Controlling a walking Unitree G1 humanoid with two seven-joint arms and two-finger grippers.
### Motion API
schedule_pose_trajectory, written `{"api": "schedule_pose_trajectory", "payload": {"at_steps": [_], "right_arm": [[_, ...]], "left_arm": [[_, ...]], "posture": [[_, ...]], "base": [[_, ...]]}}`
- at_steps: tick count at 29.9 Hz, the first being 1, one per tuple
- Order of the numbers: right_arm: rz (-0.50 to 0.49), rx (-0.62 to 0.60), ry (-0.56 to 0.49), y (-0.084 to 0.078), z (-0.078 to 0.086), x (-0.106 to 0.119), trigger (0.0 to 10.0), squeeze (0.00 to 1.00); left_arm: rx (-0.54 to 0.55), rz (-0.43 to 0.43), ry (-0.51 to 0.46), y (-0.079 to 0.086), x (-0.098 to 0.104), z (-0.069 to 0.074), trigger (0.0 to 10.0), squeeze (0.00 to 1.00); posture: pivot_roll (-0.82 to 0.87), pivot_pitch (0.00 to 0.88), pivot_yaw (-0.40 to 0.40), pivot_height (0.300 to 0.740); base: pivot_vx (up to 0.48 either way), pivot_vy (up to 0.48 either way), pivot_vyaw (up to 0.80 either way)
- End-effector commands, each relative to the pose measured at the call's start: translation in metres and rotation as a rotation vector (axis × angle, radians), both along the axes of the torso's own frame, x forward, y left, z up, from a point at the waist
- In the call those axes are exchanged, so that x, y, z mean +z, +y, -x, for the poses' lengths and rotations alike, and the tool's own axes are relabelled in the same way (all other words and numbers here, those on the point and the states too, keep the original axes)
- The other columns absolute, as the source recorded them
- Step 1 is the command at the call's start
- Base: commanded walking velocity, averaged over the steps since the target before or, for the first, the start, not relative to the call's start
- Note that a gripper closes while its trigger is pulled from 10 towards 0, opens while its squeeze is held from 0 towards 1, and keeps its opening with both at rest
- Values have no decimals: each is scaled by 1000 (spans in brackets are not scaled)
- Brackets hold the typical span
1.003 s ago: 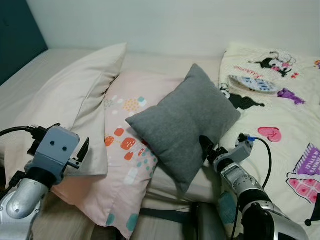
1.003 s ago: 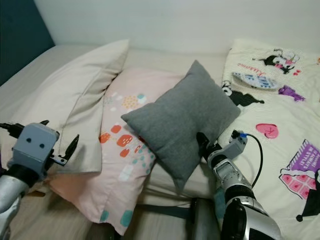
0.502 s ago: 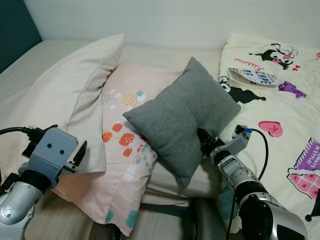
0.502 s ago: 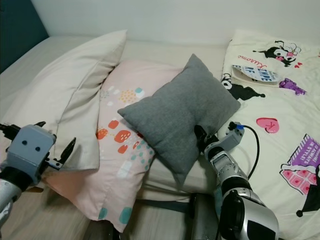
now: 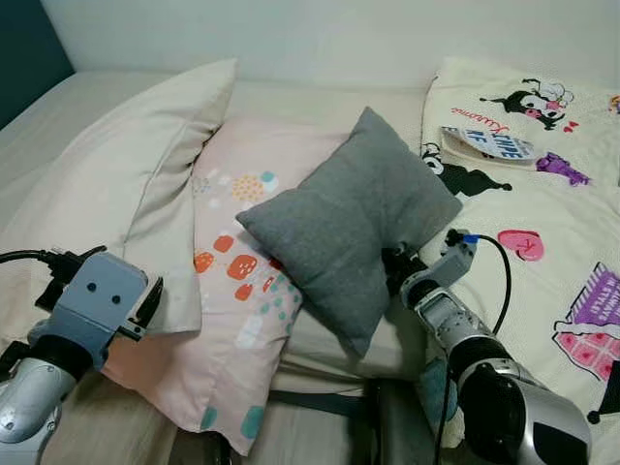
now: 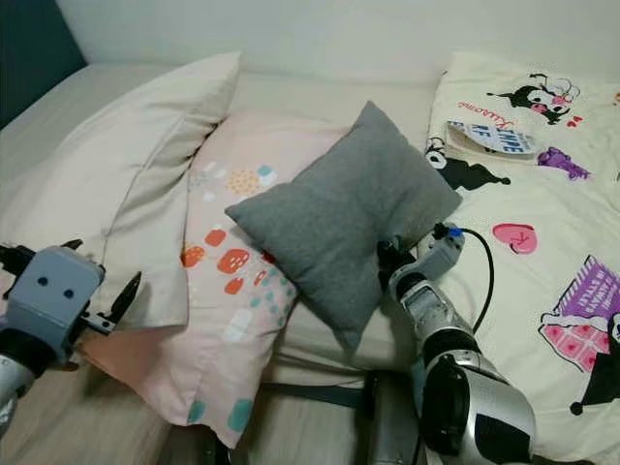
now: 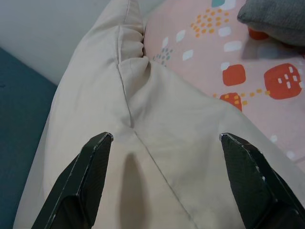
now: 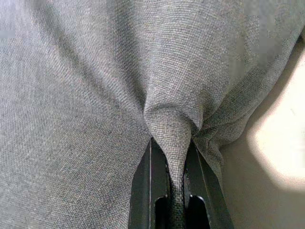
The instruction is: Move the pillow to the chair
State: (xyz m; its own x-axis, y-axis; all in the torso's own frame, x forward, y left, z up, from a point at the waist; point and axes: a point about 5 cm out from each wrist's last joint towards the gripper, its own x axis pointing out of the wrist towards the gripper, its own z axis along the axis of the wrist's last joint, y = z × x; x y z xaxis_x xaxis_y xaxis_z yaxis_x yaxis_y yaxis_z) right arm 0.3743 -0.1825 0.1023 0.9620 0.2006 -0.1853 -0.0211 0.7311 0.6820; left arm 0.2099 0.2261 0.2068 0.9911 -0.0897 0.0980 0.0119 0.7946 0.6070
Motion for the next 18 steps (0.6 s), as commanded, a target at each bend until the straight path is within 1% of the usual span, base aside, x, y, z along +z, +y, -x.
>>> {"api": "schedule_pose_trajectory", "payload": {"at_steps": [1, 2, 3, 4, 5, 7, 9, 10, 11, 13, 14, 15, 16, 17, 18], "right_arm": [[74, 71, 36, 13, 1, -6, 0, 0], [74, 71, 36, 13, 1, -6, 0, 0], [143, 179, -80, 23, -6, 12, 0, 0], [143, 179, -80, 23, -6, 12, 0, 0], [126, 233, -138, 29, -9, 22, 0, 0], [126, 233, -138, 29, -9, 22, 0, 0], [33, 315, -299, 36, -14, 53, 0, 0], [33, 315, -299, 36, -14, 53, 0, 0], [-21, 339, -387, 37, -15, 73, 0, 0], [-21, 339, -387, 37, -15, 73, 0, 0], [-44, 357, -462, 37, -16, 91, 0, 0], [-55, 364, -534, 36, -15, 111, 0, 0], [-55, 364, -534, 36, -15, 111, 0, 0], [-28, 368, -603, 34, -14, 132, 0, 0], [-28, 368, -603, 34, -14, 132, 0, 0]], "left_arm": [[14, 20, 15, -2, -5, -2, 10000, 0], [14, 20, 15, -2, -5, -2, 10000, 0], [38, 133, 4, -8, -9, -10, 10000, 0], [38, 133, 4, -8, -9, -10, 10000, 0], [46, 186, 0, -12, -10, -13, 10000, 0], [46, 186, 0, -12, -10, -13, 10000, 0], [55, 302, -8, -20, -12, -22, 10000, 0], [55, 302, -8, -20, -12, -22, 10000, 0], [59, 357, -16, -24, -13, -27, 10000, 0], [59, 357, -16, -24, -13, -27, 10000, 0], [61, 400, -23, -27, -14, -32, 10000, 0], [59, 424, -32, -31, -14, -36, 10000, 0], [59, 424, -32, -31, -14, -36, 10000, 0], [55, 444, -42, -34, -14, -39, 10000, 0], [55, 444, -42, -34, -14, -39, 10000, 0]], "posture": [[113, 177, 12, 501], [113, 177, 12, 501], [84, 149, 1, 501], [84, 149, 1, 501], [79, 144, -1, 501], [79, 144, -1, 501], [42, 104, -18, 510], [42, 104, -18, 510], [27, 84, -28, 515], [27, 84, -28, 515], [14, 62, -38, 520], [7, 48, -44, 525], [7, 48, -44, 525], [1, 22, -56, 530], [1, 22, -56, 530]], "base": [[0, 0, 0], [0, 0, 0], [0, 0, 0], [0, 0, 0], [0, 0, 0], [0, 0, 0], [0, 0, 0], [0, 0, 0], [0, 0, 0], [0, 0, 0], [0, 0, 0], [0, 0, 0], [0, 0, 0], [0, 0, 0], [0, 0, 0]]}}
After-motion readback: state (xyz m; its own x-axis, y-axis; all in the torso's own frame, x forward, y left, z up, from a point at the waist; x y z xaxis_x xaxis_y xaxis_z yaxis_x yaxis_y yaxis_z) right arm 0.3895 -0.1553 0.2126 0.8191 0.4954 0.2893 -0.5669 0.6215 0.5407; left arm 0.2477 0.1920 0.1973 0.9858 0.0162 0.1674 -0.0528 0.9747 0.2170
